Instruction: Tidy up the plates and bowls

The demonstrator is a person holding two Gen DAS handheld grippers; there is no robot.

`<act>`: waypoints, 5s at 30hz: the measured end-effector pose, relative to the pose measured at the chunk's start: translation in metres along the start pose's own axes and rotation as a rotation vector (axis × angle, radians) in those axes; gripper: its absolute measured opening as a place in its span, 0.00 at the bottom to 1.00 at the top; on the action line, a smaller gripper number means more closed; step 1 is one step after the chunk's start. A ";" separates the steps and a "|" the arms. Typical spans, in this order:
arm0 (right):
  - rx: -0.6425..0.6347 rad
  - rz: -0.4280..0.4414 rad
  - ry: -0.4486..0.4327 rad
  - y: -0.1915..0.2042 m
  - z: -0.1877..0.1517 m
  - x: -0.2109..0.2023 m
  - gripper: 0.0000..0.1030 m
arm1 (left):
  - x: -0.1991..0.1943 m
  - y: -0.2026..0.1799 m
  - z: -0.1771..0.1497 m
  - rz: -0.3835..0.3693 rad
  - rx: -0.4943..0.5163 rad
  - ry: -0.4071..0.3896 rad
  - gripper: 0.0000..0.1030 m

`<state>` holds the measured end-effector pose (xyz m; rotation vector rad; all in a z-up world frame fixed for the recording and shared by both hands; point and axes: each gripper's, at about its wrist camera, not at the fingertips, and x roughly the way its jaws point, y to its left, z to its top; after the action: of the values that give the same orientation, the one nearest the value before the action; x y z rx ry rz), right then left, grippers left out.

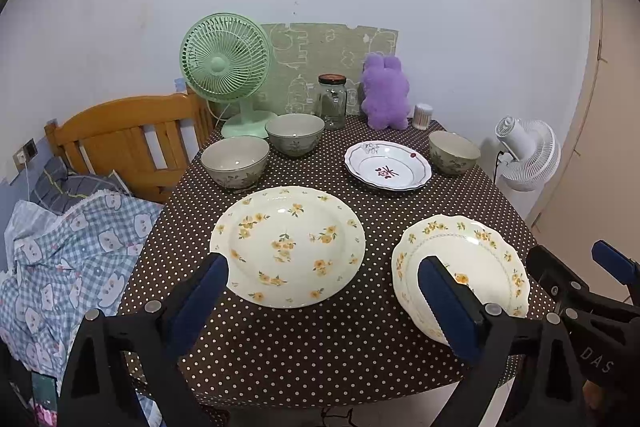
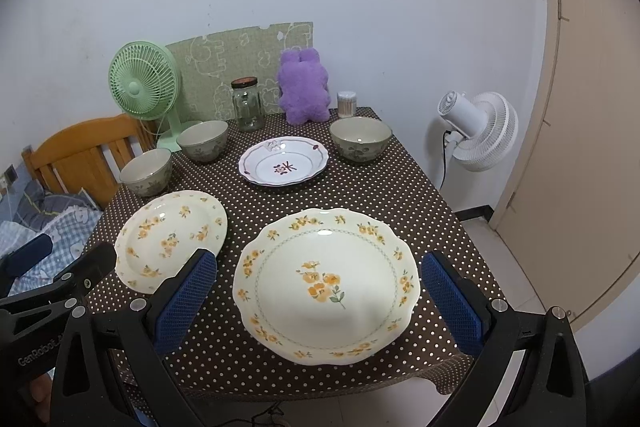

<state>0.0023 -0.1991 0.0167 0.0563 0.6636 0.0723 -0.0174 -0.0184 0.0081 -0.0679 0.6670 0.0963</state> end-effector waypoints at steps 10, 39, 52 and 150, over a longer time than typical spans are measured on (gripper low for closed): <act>-0.001 0.000 0.005 0.003 0.001 0.002 1.00 | 0.003 0.001 0.000 0.000 0.003 0.003 0.92; 0.090 -0.089 0.079 -0.001 0.013 0.034 0.93 | 0.046 -0.012 0.015 -0.083 0.079 0.062 0.84; 0.046 -0.074 0.163 -0.042 0.020 0.100 0.88 | 0.103 -0.060 0.010 -0.041 0.049 0.168 0.79; -0.004 -0.004 0.361 -0.007 0.055 0.188 0.84 | 0.165 -0.018 0.037 0.097 -0.004 0.309 0.90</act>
<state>0.1843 -0.1917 -0.0561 0.0387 1.0247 0.0809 0.1366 -0.0215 -0.0645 -0.0552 0.9786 0.1829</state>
